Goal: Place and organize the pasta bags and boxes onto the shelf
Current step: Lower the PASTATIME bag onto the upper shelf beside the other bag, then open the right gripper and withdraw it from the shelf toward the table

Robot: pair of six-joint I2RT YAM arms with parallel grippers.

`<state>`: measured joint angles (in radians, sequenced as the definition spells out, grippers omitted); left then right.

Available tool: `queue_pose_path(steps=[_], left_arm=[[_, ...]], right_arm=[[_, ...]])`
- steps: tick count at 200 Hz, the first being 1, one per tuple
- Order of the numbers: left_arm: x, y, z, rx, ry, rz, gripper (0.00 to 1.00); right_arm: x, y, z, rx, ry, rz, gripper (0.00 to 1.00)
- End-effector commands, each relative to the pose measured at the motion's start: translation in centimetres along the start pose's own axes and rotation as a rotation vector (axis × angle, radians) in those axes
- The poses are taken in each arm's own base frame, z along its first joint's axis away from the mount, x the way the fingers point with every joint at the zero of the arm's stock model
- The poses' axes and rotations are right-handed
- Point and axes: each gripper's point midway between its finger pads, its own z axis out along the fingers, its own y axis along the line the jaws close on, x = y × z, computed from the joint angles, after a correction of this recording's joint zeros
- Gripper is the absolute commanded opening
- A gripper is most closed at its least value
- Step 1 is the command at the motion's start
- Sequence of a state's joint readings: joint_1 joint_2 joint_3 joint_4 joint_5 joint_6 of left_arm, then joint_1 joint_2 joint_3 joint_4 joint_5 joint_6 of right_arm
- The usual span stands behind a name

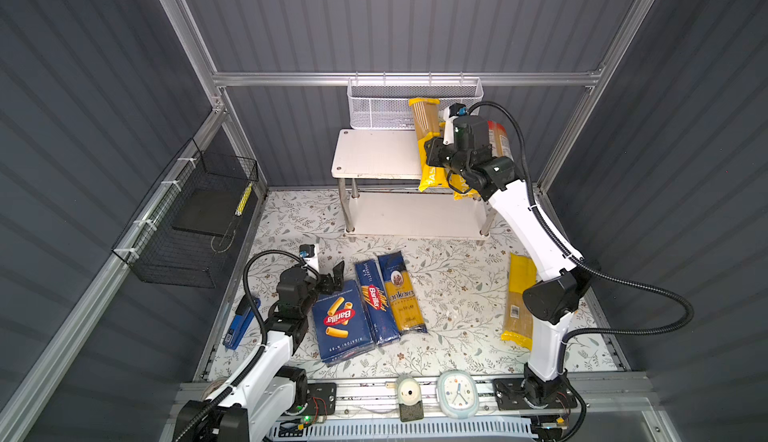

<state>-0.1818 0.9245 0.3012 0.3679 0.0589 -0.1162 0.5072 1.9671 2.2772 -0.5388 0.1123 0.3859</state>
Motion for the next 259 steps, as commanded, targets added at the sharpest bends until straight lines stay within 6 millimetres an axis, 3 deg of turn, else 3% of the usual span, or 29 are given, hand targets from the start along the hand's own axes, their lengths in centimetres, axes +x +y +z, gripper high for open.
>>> queue_pose_path(steps=[1,91,165,211,259], left_arm=[[-0.5,0.1,-0.2,-0.006,-0.027,-0.005,1.00],[-0.5,0.1,-0.3,-0.007,-0.026,-0.005,1.00],[-0.4,0.1,-0.3,-0.007,-0.026,-0.005,1.00],[-0.4,0.1,-0.3,-0.004,-0.026,-0.003,1.00],[-0.5,-0.1,-0.2,0.005,-0.026,-0.001,1.00]], right_arm=[[-3.1,-0.1,-0.6,0.000,-0.119,0.016,0.31],[-4.7,0.7,-2.9,-0.011,-0.151,-0.018,0.46],[-5.8,2.6,-7.4,-0.041,-0.150,-0.115,0.47],[-4.0,4.2,-10.5,-0.079,-0.086,-0.205,0.47],[0.7,6.2,-14.1,-0.183,0.026,-0.350,0.48]])
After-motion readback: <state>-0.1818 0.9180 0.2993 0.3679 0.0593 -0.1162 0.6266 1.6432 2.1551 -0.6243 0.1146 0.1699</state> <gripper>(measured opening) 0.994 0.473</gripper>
